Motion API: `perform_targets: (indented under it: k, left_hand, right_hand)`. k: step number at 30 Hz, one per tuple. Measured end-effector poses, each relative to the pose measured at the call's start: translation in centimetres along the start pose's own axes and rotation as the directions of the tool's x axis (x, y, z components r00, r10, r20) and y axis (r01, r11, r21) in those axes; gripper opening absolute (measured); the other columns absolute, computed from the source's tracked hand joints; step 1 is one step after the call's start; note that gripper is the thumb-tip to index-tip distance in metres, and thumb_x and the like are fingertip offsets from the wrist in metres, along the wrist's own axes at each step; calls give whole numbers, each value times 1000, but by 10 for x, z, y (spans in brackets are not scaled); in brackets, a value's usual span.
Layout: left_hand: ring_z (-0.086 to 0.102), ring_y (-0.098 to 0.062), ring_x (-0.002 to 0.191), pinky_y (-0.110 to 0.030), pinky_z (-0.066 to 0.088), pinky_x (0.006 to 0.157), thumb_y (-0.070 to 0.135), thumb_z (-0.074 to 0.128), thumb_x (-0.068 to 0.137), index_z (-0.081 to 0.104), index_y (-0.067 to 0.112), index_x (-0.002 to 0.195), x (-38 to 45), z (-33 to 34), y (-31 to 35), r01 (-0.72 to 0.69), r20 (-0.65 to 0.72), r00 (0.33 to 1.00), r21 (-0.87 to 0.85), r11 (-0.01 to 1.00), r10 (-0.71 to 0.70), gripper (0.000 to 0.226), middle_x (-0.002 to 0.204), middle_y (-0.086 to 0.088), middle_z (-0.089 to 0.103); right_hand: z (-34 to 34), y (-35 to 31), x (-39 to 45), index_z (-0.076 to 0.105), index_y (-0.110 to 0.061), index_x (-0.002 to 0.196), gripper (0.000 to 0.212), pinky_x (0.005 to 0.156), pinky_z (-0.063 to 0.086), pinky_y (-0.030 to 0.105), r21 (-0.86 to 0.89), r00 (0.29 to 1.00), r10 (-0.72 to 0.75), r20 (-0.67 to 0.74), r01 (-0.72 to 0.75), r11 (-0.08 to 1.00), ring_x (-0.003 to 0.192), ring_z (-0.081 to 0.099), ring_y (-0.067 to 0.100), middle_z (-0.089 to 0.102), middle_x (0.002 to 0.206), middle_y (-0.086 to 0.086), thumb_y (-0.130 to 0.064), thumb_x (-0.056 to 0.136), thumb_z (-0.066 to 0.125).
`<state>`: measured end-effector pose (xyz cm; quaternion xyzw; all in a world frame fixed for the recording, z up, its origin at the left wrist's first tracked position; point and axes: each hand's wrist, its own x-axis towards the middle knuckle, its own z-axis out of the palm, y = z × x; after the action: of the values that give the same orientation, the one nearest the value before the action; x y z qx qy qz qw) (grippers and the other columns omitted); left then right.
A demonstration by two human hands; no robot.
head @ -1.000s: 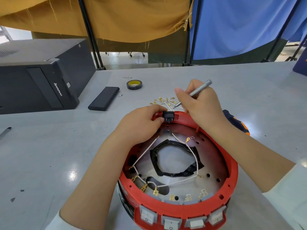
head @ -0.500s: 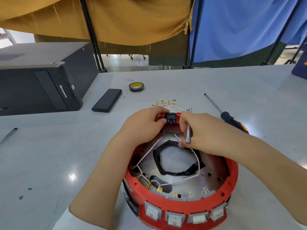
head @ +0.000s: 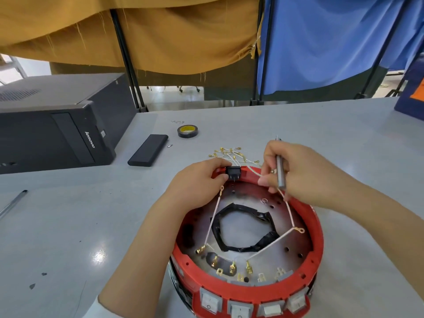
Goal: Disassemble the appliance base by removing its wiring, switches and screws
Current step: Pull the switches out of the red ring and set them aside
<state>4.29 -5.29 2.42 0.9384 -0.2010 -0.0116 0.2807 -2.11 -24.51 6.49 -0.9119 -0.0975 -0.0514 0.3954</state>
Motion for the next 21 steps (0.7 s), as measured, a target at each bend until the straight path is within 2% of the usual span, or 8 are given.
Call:
perform_targets:
  k: [4,7,11,16,21]
  left_hand:
    - [53,-9,110,-22,36,84,33,49,93,53,43,121,-2,-2,2,-5,-4,1000,-18,1000,5,31,119,16,60]
    - [53,-6,106,-20,34,79,32,48,93,54,47,117,-4,-2,2,-6,-6,1000,-41,999,6,29,114,20,61]
    - [54,-4,103,-21,35,78,31,45,93,53,49,116,-3,0,0,2,-3,1000,-55,998,-2,30,111,22,61]
    - [52,-9,110,-23,37,83,28,37,98,54,44,119,0,3,-3,23,1,1000,-54,998,-23,31,119,16,60]
    - [51,-9,110,-26,39,92,24,34,100,57,37,116,3,3,-5,64,-20,997,-216,974,-70,32,117,15,60]
  right_hand:
    - [-26,7,10,40,-14,69,37,39,48,24,236,992,72,-105,-46,971,50,63,17,64,71,10,6,78,70]
    - [-39,20,18,36,-14,69,39,39,46,21,399,972,191,-140,-122,909,51,64,15,63,68,8,9,80,66]
    - [-47,41,37,34,-17,69,42,39,44,18,624,905,389,-173,-205,754,53,64,15,63,70,9,9,82,64]
    - [-32,60,78,36,-18,71,40,36,40,15,683,847,512,-143,-290,670,66,63,21,62,75,13,8,82,64]
    - [-28,75,113,36,-18,71,41,34,37,13,736,803,584,-119,-323,595,68,62,20,59,82,14,12,83,61]
